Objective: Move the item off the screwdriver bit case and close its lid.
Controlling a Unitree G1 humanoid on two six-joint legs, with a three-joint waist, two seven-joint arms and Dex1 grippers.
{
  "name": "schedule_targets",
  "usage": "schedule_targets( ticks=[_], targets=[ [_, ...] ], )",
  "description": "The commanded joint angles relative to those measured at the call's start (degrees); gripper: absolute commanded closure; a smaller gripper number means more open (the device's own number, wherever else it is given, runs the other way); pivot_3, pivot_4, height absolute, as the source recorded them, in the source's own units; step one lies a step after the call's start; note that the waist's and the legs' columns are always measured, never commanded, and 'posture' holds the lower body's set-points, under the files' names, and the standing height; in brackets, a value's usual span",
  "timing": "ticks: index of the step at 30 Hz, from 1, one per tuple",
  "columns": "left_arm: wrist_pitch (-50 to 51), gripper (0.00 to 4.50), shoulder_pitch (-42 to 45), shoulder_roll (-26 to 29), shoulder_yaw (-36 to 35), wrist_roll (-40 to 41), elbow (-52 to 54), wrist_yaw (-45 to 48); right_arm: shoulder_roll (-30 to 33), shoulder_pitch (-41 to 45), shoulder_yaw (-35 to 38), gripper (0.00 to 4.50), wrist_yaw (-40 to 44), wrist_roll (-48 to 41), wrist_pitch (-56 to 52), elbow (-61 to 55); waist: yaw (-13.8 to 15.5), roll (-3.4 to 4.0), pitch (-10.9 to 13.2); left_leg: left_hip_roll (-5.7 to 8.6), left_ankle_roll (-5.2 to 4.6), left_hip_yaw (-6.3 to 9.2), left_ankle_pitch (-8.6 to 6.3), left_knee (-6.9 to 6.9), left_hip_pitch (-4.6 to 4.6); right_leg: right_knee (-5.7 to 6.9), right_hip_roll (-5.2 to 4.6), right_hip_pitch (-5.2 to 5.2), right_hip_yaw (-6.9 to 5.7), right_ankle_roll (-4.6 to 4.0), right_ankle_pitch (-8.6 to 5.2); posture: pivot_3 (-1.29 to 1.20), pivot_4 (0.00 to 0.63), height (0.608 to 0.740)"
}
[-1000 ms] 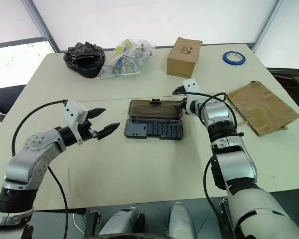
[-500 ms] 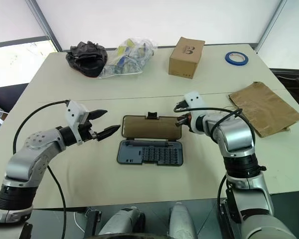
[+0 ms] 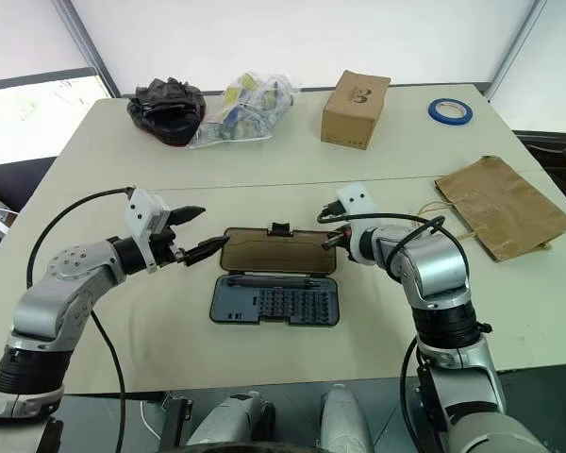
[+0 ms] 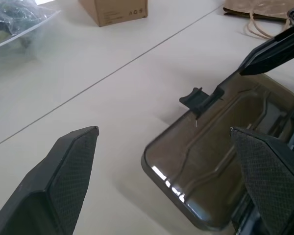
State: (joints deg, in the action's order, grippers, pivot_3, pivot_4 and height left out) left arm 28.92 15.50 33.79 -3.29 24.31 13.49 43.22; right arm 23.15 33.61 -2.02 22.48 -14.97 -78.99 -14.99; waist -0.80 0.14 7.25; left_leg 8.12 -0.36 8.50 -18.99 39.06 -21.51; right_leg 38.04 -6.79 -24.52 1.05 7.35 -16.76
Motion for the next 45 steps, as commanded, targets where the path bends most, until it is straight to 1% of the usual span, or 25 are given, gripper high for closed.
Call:
schedule_targets(
  ticks=[1,2,5,7,11,13,15,17,20,22,24,25,29,31,32,34,36,38,42,45],
  targets=[
    [-0.88,0.0,0.04,0.17,-0.88,-0.11,1.18,-0.38,-0.57,-0.09,0.3,4.42,-0.64,-0.83,-0.39,-1.64,0.0,0.0,0.0,0.0,0.0,0.0,0.0,0.0,0.0,0.0,0.0,0.0,0.0,0.0,0.0,0.0,0.15,0.74],
    [-0.94,0.0,0.07,0.11,-0.83,-0.15,1.1,-0.4,-0.57,-0.11,0.25,4.42,-0.75,-0.85,-0.33,-1.66,0.0,0.0,0.0,0.0,0.0,0.01,0.0,0.0,0.0,0.0,0.0,0.0,0.0,0.0,0.0,0.0,0.15,0.74],
    [-1.17,0.0,0.28,-0.14,-0.61,-0.32,0.67,-0.48,0.16,-0.52,-0.6,3.46,-0.21,-1.21,0.53,-2.17,0.01,0.0,0.0,0.0,0.0,0.0,0.0,0.0,0.0,0.0,0.0,0.0,0.0,0.0,0.0,0.0,0.15,0.74],
    [-1.26,0.0,0.31,-0.27,-0.61,-0.3,0.36,-0.49,0.64,-0.48,-1.04,2.44,-0.23,-1.26,0.95,-2.92,-0.02,0.0,0.0,0.0,0.0,0.0,0.0,0.0,0.0,0.0,0.0,0.0,0.0,0.0,0.0,0.0,0.15,0.74],
    [-0.82,0.0,-0.2,-0.66,-0.99,0.08,0.07,-1.13,2.52,0.76,0.46,0.6,-0.53,-1.72,-0.23,-5.39,0.0,0.01,0.02,0.0,0.0,-0.01,0.0,0.0,-0.01,0.0,0.0,-0.01,0.0,0.0,0.0,0.0,0.15,0.74],
    [0.83,0.0,-1.22,-2.08,-2.73,2.08,0.01,-2.69,4.1,2.46,4.11,0.6,0.29,-2.94,-1.82,-6.99,0.04,0.02,0.03,0.0,0.0,-0.01,0.0,0.0,-0.01,-0.01,0.0,-0.01,0.0,0.0,0.0,0.0,0.15,0.74],
    [3.46,0.0,-2.7,-3.76,-4.93,5.73,1.24,-3.71,6.32,4.32,8.23,0.6,2.4,-5.31,-3.81,-8.12,0.05,0.01,0.05,0.01,-0.01,-0.03,-0.01,0.0,-0.02,-0.04,-0.01,-0.01,0.01,0.0,0.0,0.0,0.15,0.74],
    [5.15,0.0,-3.89,-4.08,-5.8,7.76,2.89,-3.52,7.4,5.45,11.06,0.6,4.14,-7.67,-5.53,-8.79,0.08,0.0,0.06,0.01,-0.02,-0.02,-0.01,-0.01,-0.02,-0.04,0.0,-0.01,0.01,0.0,0.0,0.0,0.15,0.74],
    [8.95,0.0,-6.42,-1.4,-4.89,10.66,9.13,-1.39,9.56,6.55,15.29,0.6,8.09,-12.15,-7.76,-9.22,0.08,-0.15,0.15,-0.02,-0.02,-0.01,-0.01,-0.02,-0.02,-0.05,0.01,0.0,0.0,0.0,0.0,0.0,0.15,0.74],
    [9.95,0.0,-7.99,1.98,-3.11,10.89,13.13,1.29,9.96,5.75,15.15,0.6,7.5,-11.75,-6.01,-7.83,0.08,-0.17,0.17,-0.03,-0.03,-0.03,-0.01,-0.01,-0.02,-0.06,0.0,0.01,0.03,0.0,0.0,0.0,0.15,0.74],
    [9.3,0.55,-9.12,5.11,-1.2,9.82,15.58,3.71,10.26,4.42,13.06,0.54,6.57,-10.7,-3.19,-6.76,0.19,-0.14,0.18,-0.03,-0.03,-0.06,-0.02,-0.03,0.0,-0.07,0.0,0.01,0.05,0.0,0.0,0.0,0.15,0.74],
    [9.18,0.92,-9.41,6.22,-0.38,9.54,16.43,4.34,10.09,4.03,12.28,0.54,6.45,-10.7,-2.21,-6.54,0.21,-0.13,0.19,-0.03,-0.02,-0.06,-0.02,-0.04,0.0,-0.07,-0.01,0.02,0.05,0.0,0.0,0.0,0.15,0.74],
    [9.51,2.97,-10.58,9.51,3.23,9.06,19.72,6.28,10.33,3.08,8.48,0.54,6.48,-10.21,2.13,-5.14,0.15,-0.11,0.25,-0.03,-0.02,-0.12,-0.02,-0.05,-0.01,-0.12,-0.01,0.02,0.07,0.0,0.0,0.0,0.15,0.74],
    [8.22,4.03,-11.67,11.39,5.03,6.98,20.44,6.99,10.42,2.61,7.63,0.54,6.4,-10.14,3.4,-4.7,0.17,-0.09,0.28,-0.04,-0.03,-0.12,-0.02,-0.06,-0.01,-0.13,-0.01,0.01,0.08,0.0,0.0,0.0,0.15,0.74],
    [7.66,4.47,-12.08,12.29,5.79,5.94,20.52,7.31,10.41,2.46,7.53,0.54,6.4,-10.23,3.8,-4.54,0.16,-0.09,0.29,-0.04,-0.02,-0.12,-0.02,-0.06,0.0,-0.13,0.0,0.01,0.07,0.0,0.0,0.0,0.15,0.74],
    [6.31,4.47,-12.18,13.03,6.82,3.72,19.66,7.07,10.39,2.3,7.12,0.54,6.26,-10.12,4.65,-4.1,0.23,-0.05,0.32,-0.05,-0.02,-0.13,-0.02,-0.07,-0.01,-0.14,0.0,0.01,0.07,0.0,0.0,0.0,0.15,0.74],
    [4.63,4.47,-10.87,12.55,8.57,0.82,17.57,6.13,10.54,2.13,5.99,0.54,6.21,-9.57,6.05,-3.57,0.36,-0.06,0.33,-0.05,-0.03,-0.13,-0.02,-0.06,-0.02,-0.17,0.0,0.03,0.07,0.0,0.0,0.0,0.15,0.74],
    [2.54,4.47,-9.31,11.15,10.53,-2.04,14.91,5.33,10.2,2.18,5.28,0.54,6.08,-9.5,6.76,-3.17,0.46,-0.06,0.33,-0.04,-0.03,-0.13,-0.02,-0.06,-0.01,-0.2,0.0,0.05,0.07,0.0,0.0,0.0,0.15,0.74],
    [1.11,4.47,-7.95,8.57,13.4,-4.62,9.54,5.3,8.05,3.19,6.64,0.54,5.48,-10.93,5.96,-1.83,0.24,-0.07,0.34,-0.05,-0.03,-0.14,-0.02,-0.09,-0.02,-0.29,0.01,0.06,0.07,0.0,0.0,0.0,0.15,0.74],
    [-0.94,4.47,-9.0,10.72,16.88,-8.63,6.59,7.72,9.41,3.25,4.35,0.54,6.23,-9.72,7.79,0.05,0.17,-0.07,0.34,-0.05,-0.03,-0.14,-0.02,-0.16,-0.01,-0.28,0.01,0.03,0.06,0.0,0.0,0.0,0.15,0.74]
  ],
)
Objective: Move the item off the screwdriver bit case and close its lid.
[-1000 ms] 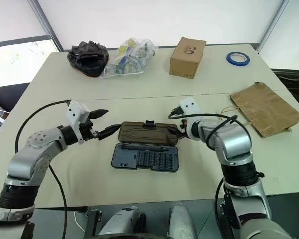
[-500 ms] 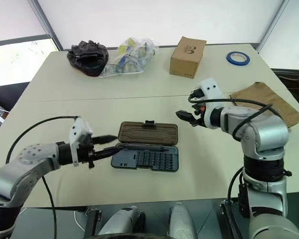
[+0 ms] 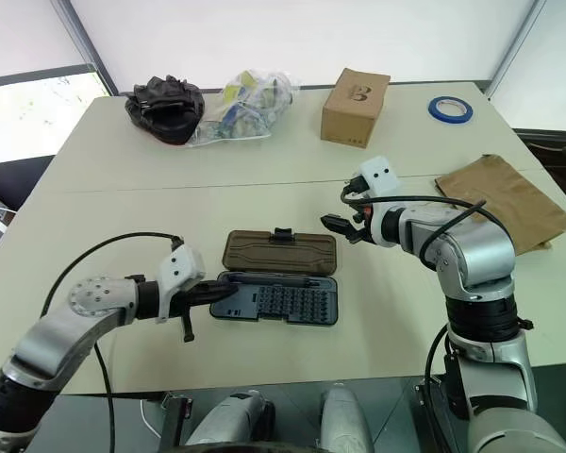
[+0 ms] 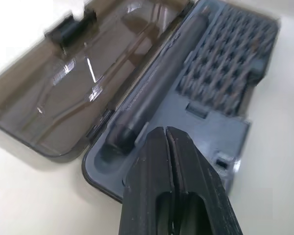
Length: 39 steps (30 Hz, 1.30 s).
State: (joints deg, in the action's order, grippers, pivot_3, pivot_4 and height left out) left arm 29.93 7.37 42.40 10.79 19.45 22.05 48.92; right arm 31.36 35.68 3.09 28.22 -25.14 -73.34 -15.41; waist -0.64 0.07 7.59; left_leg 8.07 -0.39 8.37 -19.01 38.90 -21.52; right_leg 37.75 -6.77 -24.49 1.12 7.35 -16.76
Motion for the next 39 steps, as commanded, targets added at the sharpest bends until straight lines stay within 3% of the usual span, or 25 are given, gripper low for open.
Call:
schedule_targets(
  ticks=[1,6,10,23,26,32,36,39],
  targets=[
    [-3.49,4.47,-1.4,2.98,3.73,-5.28,-2.91,2.84,1.7,1.31,-2.32,0.54,0.98,1.41,3.68,1.97,0.0,0.0,0.0,0.0,0.0,0.0,0.0,0.0,0.01,0.0,0.0,0.01,0.0,0.0,0.0,0.0,0.15,0.74],
    [-7.1,4.47,-2.92,3.71,4.7,-7.15,-5.45,4.73,2.11,5.81,-9.06,0.54,3.28,5.18,9.4,10.94,-0.09,0.03,-0.01,-0.05,0.0,-0.09,0.0,-0.02,0.12,-0.06,0.01,0.09,0.0,0.0,0.0,0.0,0.15,0.74],
    [-8.32,4.47,-3.2,2.86,4.65,-7.61,-6.69,4.94,3.59,9.24,-17.58,0.54,9.95,8.59,15.07,16.59,-0.13,0.04,-0.01,-0.06,0.0,-0.12,0.0,-0.03,0.11,-0.07,0.01,0.07,0.0,0.0,0.0,0.0,0.15,0.74],
    [-4.55,4.47,-2.79,-2.3,2.27,-5.24,-3.51,1.11,1.97,15.09,-27.86,0.54,24.16,13.85,21.61,33.76,-0.06,0.03,-0.02,-0.05,0.0,-0.08,0.0,0.02,0.1,-0.09,0.01,0.12,-0.02,0.0,0.0,0.0,0.15,0.74],
    [-4.25,4.5,-3.05,-3.24,2.5,-5.56,-3.01,0.13,-0.24,15.85,-28.8,1.4,25.5,15.99,24.43,40.61,-0.11,-0.06,-0.1,-0.07,0.0,-0.09,0.0,0.02,0.16,-0.09,0.03,0.17,-0.03,0.0,0.0,0.0,0.15,0.74],
    [-3.6,4.5,-3.37,-4.74,1.54,-5.22,-2.88,-1.54,-2.89,16.6,-30.49,4.46,30.65,19.53,28.9,47.73,-0.39,-0.19,-0.39,-0.13,0.01,-0.09,0.0,0.01,0.27,-0.09,0.09,0.26,-0.03,0.0,0.0,0.0,0.15,0.74],
    [-4.02,4.5,-4.0,-4.76,0.9,-5.19,-3.59,-1.87,-2.91,15.3,-33.19,4.48,35.68,22.99,35.51,49.05,-0.51,-0.15,-0.62,-0.24,0.03,-0.11,-0.01,-0.09,0.44,-0.1,0.17,0.37,-0.03,0.0,0.0,0.0,0.15,0.74],
    [-3.94,4.5,-4.17,-5.04,0.53,-5.26,-3.63,-2.52,-1.83,14.21,-33.21,4.48,34.58,27.18,44.85,47.6,-0.5,-0.16,-0.64,-0.26,0.03,-0.15,-0.02,-0.38,0.88,-0.25,0.18,0.7,-0.02,0.0,0.0,0.0,0.15,0.74]
  ],
)
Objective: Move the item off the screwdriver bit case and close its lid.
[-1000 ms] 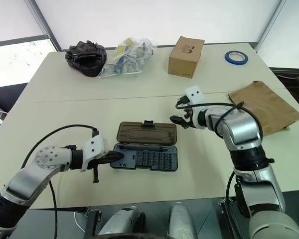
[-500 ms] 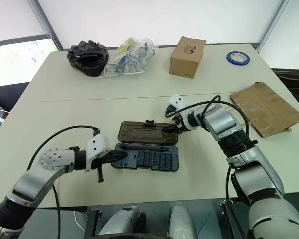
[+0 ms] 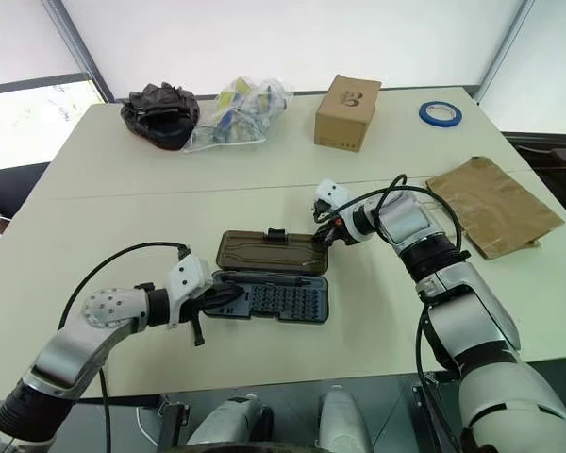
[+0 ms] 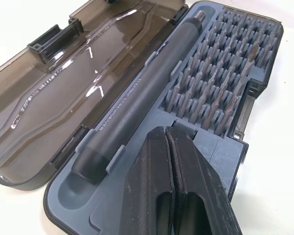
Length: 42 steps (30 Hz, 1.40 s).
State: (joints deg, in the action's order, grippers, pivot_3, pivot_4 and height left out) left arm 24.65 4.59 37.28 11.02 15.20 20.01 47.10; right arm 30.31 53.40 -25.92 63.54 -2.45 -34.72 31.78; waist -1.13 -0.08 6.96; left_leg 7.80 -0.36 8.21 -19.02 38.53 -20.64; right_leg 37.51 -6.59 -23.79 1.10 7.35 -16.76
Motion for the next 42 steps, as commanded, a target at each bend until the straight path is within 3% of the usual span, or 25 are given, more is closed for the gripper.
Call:
schedule_targets(
  ticks=[1,3,11,20,28,33,38,42],
  targets=[
    [1.53,4.5,-1.39,-0.07,0.11,-0.89,-1.49,-0.88,0.04,-3.78,-3.94,4.48,-1.42,5.85,8.43,-0.94,0.01,0.0,-0.03,-0.02,0.0,-0.03,0.0,-0.21,0.33,-0.16,0.0,0.26,0.01,0.0,0.0,0.0,0.15,0.74],
    [2.0,4.5,-1.49,-0.19,-0.31,-0.49,-1.0,-1.12,2.29,-4.72,-1.93,4.48,-3.67,7.82,12.3,-5.9,0.09,0.01,-0.03,-0.12,0.0,-0.06,0.0,-0.38,0.61,-0.36,0.08,0.52,0.01,0.0,0.0,0.0,0.15,0.74],
    [5.62,4.5,-0.25,-2.91,-3.02,3.97,-0.72,-1.92,9.17,-13.15,7.27,4.48,-14.09,12.14,23.85,-28.31,0.74,0.11,0.24,-0.13,0.06,-0.08,0.03,-0.32,0.19,-0.36,0.09,0.17,0.01,0.0,0.0,0.0,0.15,0.74],
    [9.01,4.5,1.64,-3.48,-5.02,7.84,-0.99,-0.68,10.82,-21.06,11.92,4.48,-17.78,14.79,23.0,-44.77,0.74,0.06,0.56,-0.13,0.06,-0.08,0.03,-0.32,0.16,-0.37,0.09,0.14,0.01,0.0,0.0,0.0,0.15,0.74],
    [23.15,4.5,2.36,-3.78,-13.66,26.84,3.45,1.62,9.87,-23.15,11.45,4.48,-19.49,17.17,23.12,-45.65,0.58,-0.02,0.89,-0.14,0.06,-0.07,0.04,-0.35,0.11,-0.36,0.1,0.07,0.01,0.0,0.0,0.0,0.15,0.74],
    [30.33,4.5,7.94,-4.65,-24.95,42.1,0.32,-1.92,9.87,-24.08,11.18,4.48,-19.15,17.38,23.55,-45.01,0.64,-0.07,0.95,-0.16,0.08,-0.05,0.05,-0.34,0.07,-0.35,0.13,0.04,0.0,0.0,0.0,0.0,0.15,0.74],
    [21.88,4.5,18.65,-8.42,-30.66,35.44,-12.05,-13.77,9.08,-24.0,10.78,4.48,-19.61,17.76,23.7,-43.9,0.69,-0.1,0.96,-0.15,0.1,-0.06,0.06,-0.32,0.11,-0.37,0.13,0.08,-0.04,0.0,0.0,0.0,0.15,0.74],
    [11.83,4.5,20.69,-7.59,-23.43,21.45,-19.4,-14.98,8.66,-24.14,10.82,4.48,-19.54,17.87,23.09,-43.95,0.34,-0.11,0.96,-0.15,0.11,-0.14,0.06,-0.39,0.09,-0.38,0.11,0.01,-0.04,0.0,0.0,0.0,0.15,0.74]
  ],
)
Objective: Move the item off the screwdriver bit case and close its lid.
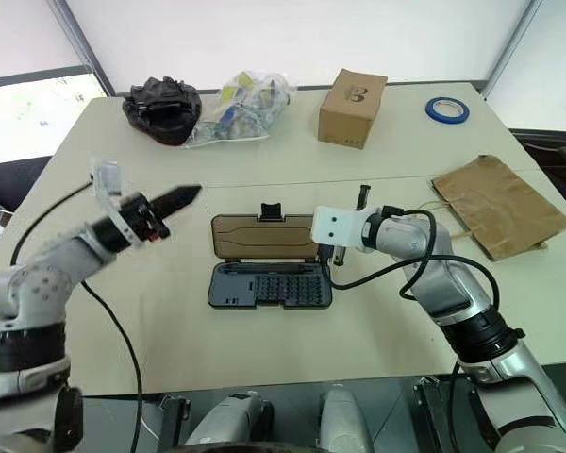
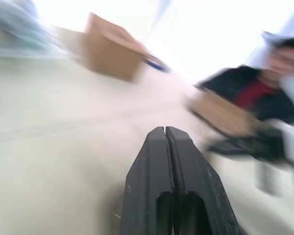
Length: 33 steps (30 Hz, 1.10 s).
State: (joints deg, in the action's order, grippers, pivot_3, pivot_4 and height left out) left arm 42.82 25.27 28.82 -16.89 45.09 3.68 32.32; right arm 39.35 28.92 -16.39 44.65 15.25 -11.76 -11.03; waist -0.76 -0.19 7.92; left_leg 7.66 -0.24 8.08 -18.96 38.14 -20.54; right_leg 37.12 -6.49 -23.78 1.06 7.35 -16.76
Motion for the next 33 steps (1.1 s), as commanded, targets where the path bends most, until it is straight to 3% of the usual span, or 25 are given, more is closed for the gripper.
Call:
schedule_targets(
  ticks=[1,5,12,13,15,20,22,23,25,27,29,33],
  targets=[
    [-7.9,4.5,0.0,1.0,5.91,-10.52,-4.0,0.18,-0.46,0.3,1.34,4.48,-0.64,0.19,-0.07,-1.21,0.01,0.0,0.0,0.0,0.0,-0.01,0.0,-0.03,0.01,0.01,-0.01,-0.02,0.0,0.0,0.0,0.0,0.15,0.74],
    [-16.4,4.5,-0.02,2.63,16.68,-22.45,-9.89,4.96,-1.14,0.17,1.18,4.48,-0.83,0.62,-2.33,-2.3,0.11,-0.01,0.0,0.01,0.0,0.0,0.0,-0.02,-0.06,0.02,-0.01,-0.09,-0.03,0.0,0.0,0.0,0.15,0.74],
    [-22.41,4.5,4.96,-0.8,20.43,-23.57,-21.83,17.69,-1.64,0.09,0.94,4.48,-1.37,1.22,-3.16,-2.51,0.03,-0.02,-0.01,0.01,0.0,-0.01,0.0,0.1,-0.37,0.1,-0.01,-0.37,-0.08,0.0,0.0,0.0,0.15,0.74],
    [-23.02,4.5,5.92,-1.22,20.23,-23.51,-23.58,18.89,-1.87,0.17,0.95,4.03,-1.44,1.21,-3.34,-2.61,0.0,-0.03,-0.01,0.01,0.0,0.0,0.0,0.15,-0.52,0.14,-0.01,-0.53,-0.08,0.01,0.0,0.0,0.15,0.74],
    [-24.09,4.5,7.46,-1.85,19.94,-23.64,-26.61,20.9,-2.13,0.2,1.09,3.66,-1.25,1.01,-4.02,-3.18,0.01,-0.02,-0.01,0.01,0.0,0.0,0.01,0.29,-0.81,0.21,-0.01,-0.78,-0.11,0.01,0.01,0.0,0.15,0.74],
    [-25.25,4.5,10.01,-3.11,19.09,-23.52,-31.94,25.2,-1.89,-0.57,3.5,1.18,0.07,-0.98,-6.0,-8.63,0.13,-0.02,-0.01,0.09,-0.01,0.1,0.0,0.81,-1.02,0.3,-0.05,-0.8,-0.19,0.02,0.01,0.0,0.15,0.74],
    [-24.89,4.5,10.82,-3.65,18.62,-23.03,-33.26,26.45,-2.59,-1.19,7.26,0.17,3.25,-8.27,-10.77,-14.74,0.15,-0.02,-0.01,0.12,-0.01,0.15,0.0,0.81,-1.07,0.33,-0.05,-0.8,-0.19,0.02,0.01,0.0,0.15,0.74],
    [-24.29,4.5,11.38,-4.02,18.11,-22.24,-33.84,27.45,-3.46,-0.26,11.5,0.08,6.16,-16.86,-17.91,-19.19,0.17,-0.01,0.0,0.12,-0.01,0.15,0.0,0.81,-1.08,0.33,-0.05,-0.8,-0.19,0.02,0.01,0.0,0.15,0.74],
    [-23.28,4.5,12.63,-4.56,17.03,-21.24,-35.09,28.78,-5.84,5.24,20.94,0.08,8.1,-32.27,-36.32,-24.2,0.06,-0.03,0.02,0.13,-0.02,0.22,-0.01,0.85,-1.2,0.33,-0.07,-0.81,-0.19,0.02,0.01,0.0,0.15,0.74],
    [-21.6,4.5,14.4,-4.97,15.84,-20.24,-36.3,30.16,-7.65,16.23,33.66,0.08,7.5,-45.57,-56.4,-21.92,0.02,0.02,0.07,0.13,-0.02,0.27,-0.01,0.98,-1.31,0.34,-0.06,-0.83,-0.21,0.02,0.02,0.0,0.15,0.74],
    [-19.59,4.5,15.87,-5.25,15.06,-19.05,-36.74,31.85,-8.51,24.35,44.07,0.08,7.06,-53.96,-69.94,-19.02,0.36,-0.01,0.05,0.14,-0.03,0.33,0.0,1.08,-1.39,0.38,-0.07,-0.84,-0.24,0.02,0.07,0.0,0.15,0.74],
    [-10.96,4.5,17.91,-4.25,16.54,-15.62,-32.6,39.18,-8.36,25.05,47.7,0.08,0.49,-54.48,-71.89,-18.33,0.25,-0.23,-0.08,0.25,-0.03,0.95,-0.01,0.89,-1.39,0.39,-0.05,-0.77,-0.34,0.02,0.08,0.0,0.15,0.74]
  ],
)
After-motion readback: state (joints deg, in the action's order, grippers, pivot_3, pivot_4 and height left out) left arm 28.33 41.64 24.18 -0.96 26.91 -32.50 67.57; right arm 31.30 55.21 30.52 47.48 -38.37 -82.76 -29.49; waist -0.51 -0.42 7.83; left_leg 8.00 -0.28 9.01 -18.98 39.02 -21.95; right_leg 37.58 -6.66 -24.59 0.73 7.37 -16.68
